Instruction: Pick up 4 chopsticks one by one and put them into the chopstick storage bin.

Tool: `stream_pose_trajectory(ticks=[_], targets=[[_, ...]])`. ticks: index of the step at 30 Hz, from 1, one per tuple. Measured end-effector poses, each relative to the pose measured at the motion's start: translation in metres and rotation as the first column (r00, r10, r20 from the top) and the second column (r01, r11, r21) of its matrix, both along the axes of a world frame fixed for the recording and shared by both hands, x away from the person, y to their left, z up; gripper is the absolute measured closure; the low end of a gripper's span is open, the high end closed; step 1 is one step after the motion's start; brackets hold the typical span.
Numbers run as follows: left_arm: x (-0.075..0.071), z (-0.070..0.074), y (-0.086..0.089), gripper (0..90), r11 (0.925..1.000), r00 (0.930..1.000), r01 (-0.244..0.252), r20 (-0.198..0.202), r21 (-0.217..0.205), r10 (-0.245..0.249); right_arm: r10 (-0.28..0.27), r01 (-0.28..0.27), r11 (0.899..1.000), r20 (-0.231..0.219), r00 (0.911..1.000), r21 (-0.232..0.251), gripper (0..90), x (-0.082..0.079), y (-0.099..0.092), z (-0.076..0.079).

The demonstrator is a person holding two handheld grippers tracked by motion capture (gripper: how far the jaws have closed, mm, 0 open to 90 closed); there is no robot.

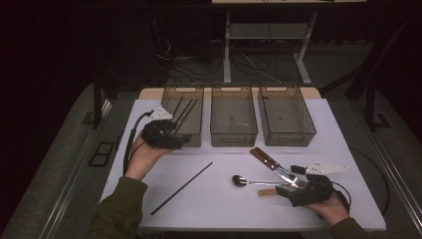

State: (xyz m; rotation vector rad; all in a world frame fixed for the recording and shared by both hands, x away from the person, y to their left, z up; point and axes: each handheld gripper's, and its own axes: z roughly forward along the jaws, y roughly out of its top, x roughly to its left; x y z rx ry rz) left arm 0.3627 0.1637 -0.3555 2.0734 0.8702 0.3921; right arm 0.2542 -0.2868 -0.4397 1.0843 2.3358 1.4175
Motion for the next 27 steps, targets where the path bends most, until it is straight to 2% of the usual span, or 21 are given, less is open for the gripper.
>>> stream_pose_trajectory(ticks=[1,4,16,23,25,27], targets=[[-0.003,-0.002,-0.001,24.8,0.9999,1.0,-0.003,0.002,-0.016,0.003,0.0,0.0,1.0,0.0,1.0,0.001,0.5,0.0,0.0,0.0],[-0.012,-0.008,-0.001,24.3,0.9997,1.0,0.006,0.008,-0.025,-0.006,0.002,-0.002,1.0,0.008,1.0,-0.001,0.5,0.0,-0.001,0.0],[-0.047,-0.03,0.003,23.1,0.9991,0.9997,0.023,0.006,-0.036,-0.023,0.006,-0.006,1.0,0.016,0.9999,-0.004,0.5,-0.001,0.0,0.001],[-0.066,-0.045,0.007,30.2,0.9994,0.9991,0.031,-0.03,-0.012,-0.032,0.009,-0.009,1.0,0.021,0.9997,-0.01,0.5,-0.001,0.001,0.001],[-0.071,-0.049,0.008,34.8,0.9991,0.9986,0.043,-0.031,-0.002,-0.043,0.009,-0.009,1.0,0.021,0.9997,-0.011,0.5,-0.001,0.001,0.001],[-0.076,-0.054,0.009,38.8,0.9991,0.9977,0.043,-0.053,-0.006,-0.043,0.007,-0.007,1.0,0.02,0.9998,-0.011,0.5,-0.001,0.001,0.001]])
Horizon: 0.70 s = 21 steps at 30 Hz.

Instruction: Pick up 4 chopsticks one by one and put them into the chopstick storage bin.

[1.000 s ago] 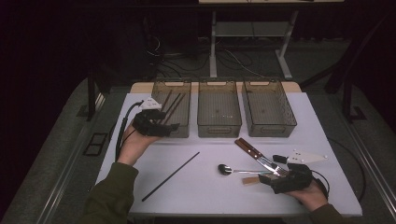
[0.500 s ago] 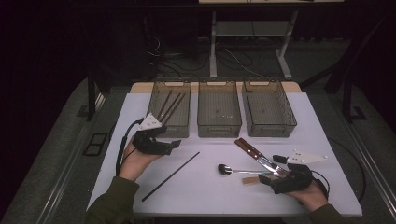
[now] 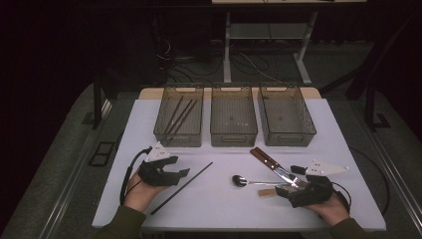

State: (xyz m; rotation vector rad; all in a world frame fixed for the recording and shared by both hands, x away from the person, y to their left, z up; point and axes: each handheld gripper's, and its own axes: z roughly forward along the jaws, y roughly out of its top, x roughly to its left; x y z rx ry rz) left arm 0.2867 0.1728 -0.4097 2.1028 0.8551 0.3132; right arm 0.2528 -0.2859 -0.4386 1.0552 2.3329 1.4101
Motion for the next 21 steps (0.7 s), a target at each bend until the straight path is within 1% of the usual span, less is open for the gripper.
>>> stream_pose_trajectory(ticks=[2,4,6,8,11,14,15,16,18,20,21], targets=[[-0.004,-0.006,0.0,42.2,1.0,0.9996,-0.005,-0.029,0.003,0.005,0.0,0.0,1.0,-0.002,1.0,-0.001,0.5,0.0,0.0,0.0],[-0.007,-0.009,0.002,44.8,1.0,0.9987,0.005,-0.051,0.006,-0.004,0.0,0.0,1.0,-0.001,1.0,-0.003,0.5,0.0,0.0,0.0],[-0.011,-0.011,0.002,48.0,0.9999,0.9983,0.003,-0.058,0.009,-0.003,0.0,0.0,1.0,-0.001,1.0,-0.003,0.5,0.0,0.0,0.0],[-0.015,-0.013,0.002,51.5,0.9996,0.9982,0.011,-0.059,0.027,-0.009,0.0,0.0,1.0,0.0,1.0,-0.004,0.5,0.0,0.0,0.0],[-0.02,-0.014,0.002,57.5,0.9992,0.9982,0.01,-0.059,0.038,-0.008,-0.002,0.002,1.0,0.0,1.0,-0.006,0.5,0.0,0.0,0.0],[-0.024,-0.015,0.002,63.8,0.9987,0.9975,0.013,-0.07,0.049,-0.009,-0.002,0.002,1.0,0.001,1.0,-0.007,0.5,0.0,0.0,0.0],[-0.024,-0.016,0.003,65.2,0.9982,0.9971,0.009,-0.076,0.059,-0.005,-0.002,0.002,1.0,0.0,1.0,-0.007,0.5,0.0,0.0,0.0],[-0.024,-0.017,0.003,67.2,0.9982,0.9963,0.008,-0.086,0.059,-0.003,-0.002,0.002,1.0,0.001,1.0,-0.008,0.5,0.0,0.0,0.0],[-0.023,-0.019,0.004,69.8,0.9975,0.9951,0.017,-0.098,0.068,-0.01,-0.003,0.003,1.0,0.0,1.0,-0.006,0.5,0.0,0.0,0.0],[-0.023,-0.02,0.003,72.6,0.9976,0.9936,0.023,-0.112,0.065,-0.016,-0.002,0.002,1.0,0.0,1.0,-0.007,0.5,0.0,0.0,0.0],[-0.022,-0.021,0.003,73.6,0.9966,0.9933,0.033,-0.113,0.076,-0.025,-0.002,0.002,1.0,0.0,1.0,-0.007,0.5,0.0,0.0,0.0]])
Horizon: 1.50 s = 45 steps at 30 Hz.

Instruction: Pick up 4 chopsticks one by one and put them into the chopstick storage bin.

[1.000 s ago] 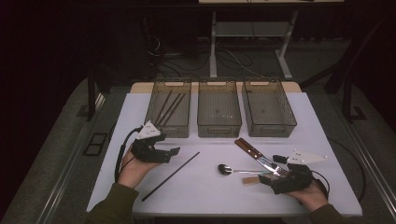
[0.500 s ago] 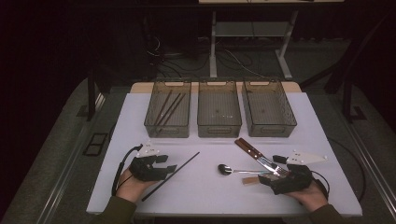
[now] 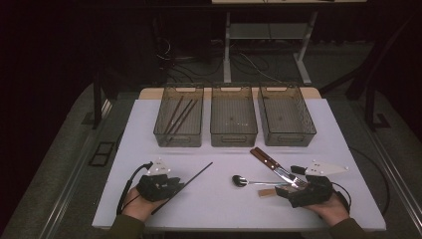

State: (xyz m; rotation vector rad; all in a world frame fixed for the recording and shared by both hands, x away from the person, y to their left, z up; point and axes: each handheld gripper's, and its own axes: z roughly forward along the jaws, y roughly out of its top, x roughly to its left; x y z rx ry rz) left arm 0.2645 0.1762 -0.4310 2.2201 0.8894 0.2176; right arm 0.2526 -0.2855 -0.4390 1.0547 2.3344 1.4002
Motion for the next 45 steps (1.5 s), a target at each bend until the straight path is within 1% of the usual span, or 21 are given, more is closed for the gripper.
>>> stream_pose_trajectory(ticks=[1,2,3,4,6,10,12,15,16,21,23,27,31,34,38,39,41,45], targets=[[0.0,-0.001,0.0,74.4,0.9999,1.0,0.005,-0.005,0.01,-0.005,0.0,0.0,1.0,0.0,1.0,0.0,0.5,0.0,0.0,0.0],[0.0,-0.001,-0.001,75.5,1.0,0.9999,0.0,-0.012,0.007,0.0,0.0,0.0,1.0,0.0,1.0,0.001,0.5,0.0,0.0,0.0],[0.0,-0.002,-0.001,76.1,0.9999,0.9999,0.01,-0.012,0.01,-0.01,-0.001,0.001,1.0,-0.001,1.0,0.001,0.5,0.0,0.0,0.0],[0.0,-0.002,-0.001,76.5,0.9997,0.9998,0.013,-0.017,0.022,-0.012,-0.001,0.001,1.0,-0.001,1.0,0.0,0.5,0.0,0.0,0.0],[0.0,-0.003,-0.001,76.9,0.9994,0.9995,0.014,-0.027,0.031,-0.013,0.001,-0.001,1.0,0.0,1.0,-0.001,0.5,0.0,0.0,0.0],[0.001,-0.006,-0.003,78.3,0.9984,0.9991,0.028,-0.033,0.05,-0.026,-0.001,0.001,1.0,0.0,1.0,0.0,0.5,0.0,0.0,0.0],[0.001,-0.008,-0.004,80.5,0.9973,0.9984,0.038,-0.043,0.062,-0.035,-0.001,0.001,1.0,0.0,1.0,0.0,0.5,0.0,0.0,0.0],[0.001,-0.009,-0.004,82.4,0.9978,0.9988,0.03,-0.039,0.058,-0.028,-0.001,0.001,1.0,-0.001,1.0,-0.001,0.5,0.0,0.0,0.0],[0.001,-0.009,-0.003,83.2,0.9981,0.9987,0.025,-0.046,0.056,-0.022,0.0,0.0,1.0,-0.002,1.0,-0.002,0.5,0.0,0.0,0.0],[0.001,-0.008,-0.005,85.0,0.9971,0.9989,0.026,-0.04,0.071,-0.024,0.0,0.0,1.0,-0.002,1.0,-0.002,0.5,0.0,0.001,0.0],[0.0,-0.008,-0.007,85.6,0.9961,0.9991,0.027,-0.034,0.084,-0.024,-0.001,0.001,1.0,-0.002,1.0,-0.002,0.5,0.0,0.0,0.0],[0.001,-0.007,-0.008,85.7,0.9942,0.999,0.039,-0.025,0.1,-0.036,-0.001,0.001,1.0,-0.003,1.0,-0.002,0.5,0.0,0.0,0.0],[0.001,-0.005,-0.007,85.7,0.9945,0.999,0.036,-0.032,0.099,-0.033,-0.002,0.002,1.0,-0.003,1.0,0.0,0.5,0.0,0.0,0.0],[0.001,-0.004,-0.007,85.7,0.9946,0.9989,0.042,-0.025,0.095,-0.04,-0.003,0.003,1.0,-0.003,1.0,0.0,0.5,0.0,0.0,0.0],[0.001,-0.001,-0.007,85.7,0.9955,0.9989,0.043,-0.024,0.084,-0.041,-0.002,0.002,1.0,-0.005,1.0,0.0,0.5,0.0,0.0,0.0],[0.001,0.0,-0.007,85.7,0.9961,0.9987,0.045,-0.027,0.076,-0.043,-0.002,0.002,1.0,-0.004,1.0,0.0,0.5,0.0,0.0,0.0],[0.002,0.002,-0.006,85.7,0.996,0.9985,0.051,-0.022,0.074,-0.049,-0.002,0.002,1.0,-0.003,1.0,0.001,0.5,0.0,0.0,0.0],[0.003,0.007,-0.005,85.7,0.9973,0.9987,0.049,-0.017,0.056,-0.048,-0.003,0.003,1.0,-0.006,1.0,0.0,0.5,0.001,0.0,0.0]])
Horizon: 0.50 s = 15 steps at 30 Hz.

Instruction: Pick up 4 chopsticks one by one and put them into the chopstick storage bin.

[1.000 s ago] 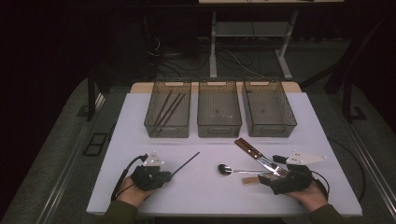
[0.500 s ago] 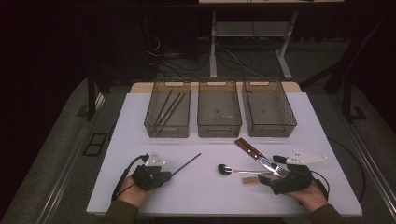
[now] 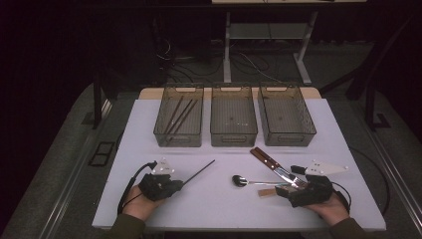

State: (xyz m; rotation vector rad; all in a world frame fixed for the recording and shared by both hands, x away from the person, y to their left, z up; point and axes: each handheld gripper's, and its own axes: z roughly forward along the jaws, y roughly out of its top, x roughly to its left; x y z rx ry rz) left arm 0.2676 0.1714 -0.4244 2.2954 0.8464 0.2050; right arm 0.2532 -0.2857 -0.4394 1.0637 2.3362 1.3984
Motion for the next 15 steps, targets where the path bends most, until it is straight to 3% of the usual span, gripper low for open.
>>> stream_pose_trajectory(ticks=[15], targets=[[0.009,0.014,0.006,85.7,0.9989,0.9996,-0.011,0.027,-0.045,0.012,0.003,-0.003,1.0,-0.001,1.0,0.0,0.5,0.001,0.0,0.0]])
